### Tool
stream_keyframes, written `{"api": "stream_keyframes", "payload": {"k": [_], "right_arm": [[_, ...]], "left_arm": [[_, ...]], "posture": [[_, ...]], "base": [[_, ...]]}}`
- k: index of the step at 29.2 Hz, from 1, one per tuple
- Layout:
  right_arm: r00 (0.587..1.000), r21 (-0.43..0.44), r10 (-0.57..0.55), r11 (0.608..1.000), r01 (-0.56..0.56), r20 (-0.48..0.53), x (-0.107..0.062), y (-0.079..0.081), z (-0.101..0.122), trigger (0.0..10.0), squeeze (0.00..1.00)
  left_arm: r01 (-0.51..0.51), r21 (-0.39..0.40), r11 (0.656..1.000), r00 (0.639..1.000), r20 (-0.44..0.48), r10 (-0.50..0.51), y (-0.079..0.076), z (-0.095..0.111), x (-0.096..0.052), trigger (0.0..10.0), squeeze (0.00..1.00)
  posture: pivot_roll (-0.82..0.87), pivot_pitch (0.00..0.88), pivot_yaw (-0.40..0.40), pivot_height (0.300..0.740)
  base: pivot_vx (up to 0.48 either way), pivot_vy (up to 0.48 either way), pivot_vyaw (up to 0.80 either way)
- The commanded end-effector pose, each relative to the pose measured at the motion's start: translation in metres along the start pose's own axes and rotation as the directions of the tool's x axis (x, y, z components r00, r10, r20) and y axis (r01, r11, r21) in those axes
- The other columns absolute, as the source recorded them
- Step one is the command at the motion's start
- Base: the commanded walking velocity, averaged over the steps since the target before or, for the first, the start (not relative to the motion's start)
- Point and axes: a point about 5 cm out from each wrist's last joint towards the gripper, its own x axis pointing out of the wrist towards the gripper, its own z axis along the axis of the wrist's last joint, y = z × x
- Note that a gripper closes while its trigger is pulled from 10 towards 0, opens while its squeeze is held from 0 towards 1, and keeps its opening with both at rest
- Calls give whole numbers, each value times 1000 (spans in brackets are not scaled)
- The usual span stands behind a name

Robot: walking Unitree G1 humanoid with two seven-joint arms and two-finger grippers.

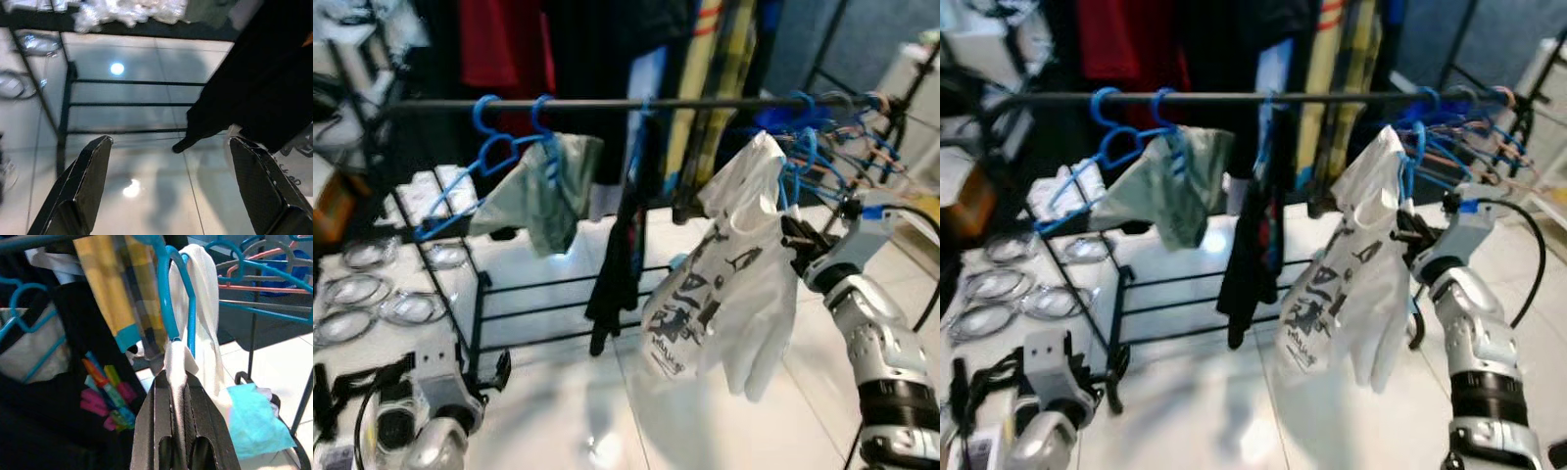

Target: Hang hanger

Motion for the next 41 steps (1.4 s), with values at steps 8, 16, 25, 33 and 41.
{"api": "stream_keyframes", "payload": {"k": [8, 16, 25, 33, 41], "right_arm": [[996, -17, 90, 996, -90, -26, -1, 11, 2, 10000, 0], [980, -20, 197, 980, -197, -14, -5, 23, 11, 10000, 0], [972, -23, 233, 972, -233, -9, -4, 29, 17, 10000, 0], [959, -107, 228, 963, -248, -170, 12, 41, 1, 10000, 0], [941, -137, 67, 983, -119, -333, 23, 28, -26, 10000, 0]], "left_arm": [[-5, -3, 1000, 1000, -14, 5, 0, -6, -2, 10000, 0], [-1, -4, 1000, 999, -34, 0, 1, -10, -2, 10000, 0], [38, 12, 999, 996, -84, -36, -4, -22, -4, 10000, 0], [49, -11, 999, 996, -78, -49, -3, -22, -4, 10000, 0], [54, -15, 998, 996, -75, -55, -2, -22, -4, 10000, 0]], "posture": [[-69, 76, -31, 740], [-72, 77, -26, 740], [-73, 79, -26, 740], [-61, 79, -27, 740], [-54, 79, -26, 740]], "base": [[378, 0, 0], [370, 0, 0], [72, 0, 0], [0, 0, 0], [0, 0, 0]]}}
